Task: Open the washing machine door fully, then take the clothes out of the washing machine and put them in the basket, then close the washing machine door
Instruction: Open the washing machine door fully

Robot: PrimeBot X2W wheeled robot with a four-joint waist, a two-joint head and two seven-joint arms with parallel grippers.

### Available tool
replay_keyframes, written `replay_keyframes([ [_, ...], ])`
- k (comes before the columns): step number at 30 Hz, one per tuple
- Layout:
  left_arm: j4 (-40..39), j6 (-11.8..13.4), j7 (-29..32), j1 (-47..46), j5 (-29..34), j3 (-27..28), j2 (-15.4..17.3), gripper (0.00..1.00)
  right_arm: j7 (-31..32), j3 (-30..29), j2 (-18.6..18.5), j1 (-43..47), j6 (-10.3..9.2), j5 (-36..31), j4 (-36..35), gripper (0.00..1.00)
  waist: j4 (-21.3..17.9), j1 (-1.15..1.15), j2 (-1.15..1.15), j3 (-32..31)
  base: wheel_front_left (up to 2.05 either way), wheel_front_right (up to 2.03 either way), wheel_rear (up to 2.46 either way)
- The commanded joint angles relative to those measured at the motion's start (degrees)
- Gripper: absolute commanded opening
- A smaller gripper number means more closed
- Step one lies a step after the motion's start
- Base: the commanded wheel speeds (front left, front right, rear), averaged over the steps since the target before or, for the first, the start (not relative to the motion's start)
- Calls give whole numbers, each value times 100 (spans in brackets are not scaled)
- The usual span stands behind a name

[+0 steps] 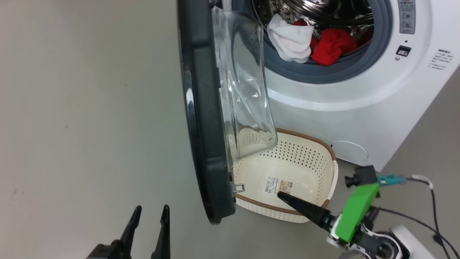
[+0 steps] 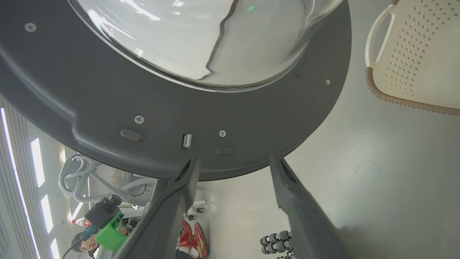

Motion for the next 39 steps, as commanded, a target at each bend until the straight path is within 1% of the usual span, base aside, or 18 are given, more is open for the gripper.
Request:
replay_keyframes([
  [1,-102,-27,-69,-32,63,215,61,100,-179,22,-58,76,30,-106,-122,100,-49,0,0,-12,0,0,0],
  [6,-82,-41,-69,-29,55,274,61,100,-977,23,-215,410,30,-346,21,100,-132,0,0,-24,0,0,0],
  [11,-56,-48,-69,-22,53,312,61,100,-1881,229,-411,585,30,-700,172,100,-181,0,0,-47,0,0,0],
  [16,-46,-51,-69,11,61,354,61,100,-2935,642,-696,570,30,-1189,292,100,-231,0,0,-77,0,0,0],
  [20,-36,-59,-69,34,76,393,61,100,-3848,1166,-1006,467,30,-1730,478,100,-268,0,0,-102,0,0,0],
  [22,-28,-65,-69,37,83,409,61,100,-4133,1330,-1080,405,30,-1886,613,100,-287,0,0,-106,0,0,0],
  [25,-23,-65,-69,36,91,430,61,100,-4278,1414,-1168,311,30,-2259,834,100,-318,0,0,-111,0,0,0],
  [29,-42,-56,-69,30,91,448,61,100,-4290,665,-1010,362,30,-3122,774,100,-358,0,0,-96,0,0,0],
  [33,-48,-56,-69,14,91,458,61,100,-4291,-71,-740,641,30,-4090,557,100,-375,0,0,-91,0,0,0],
  [34,-48,-56,-69,14,91,458,61,100,-4291,-71,-740,641,30,-4090,557,100,-375,0,0,-91,0,0,0],
  [36,-54,-58,-69,12,90,466,61,100,-4292,-429,-609,766,30,-4598,406,100,-384,0,0,-86,0,0,0],
  [37,-62,-61,-69,9,93,465,61,100,-4292,-800,-444,895,30,-5032,226,100,-388,0,0,-88,0,0,0],
  [39,-73,-65,-69,6,96,463,61,100,-4292,-1177,-277,1025,30,-5423,26,100,-388,0,0,-83,0,0,0],
])
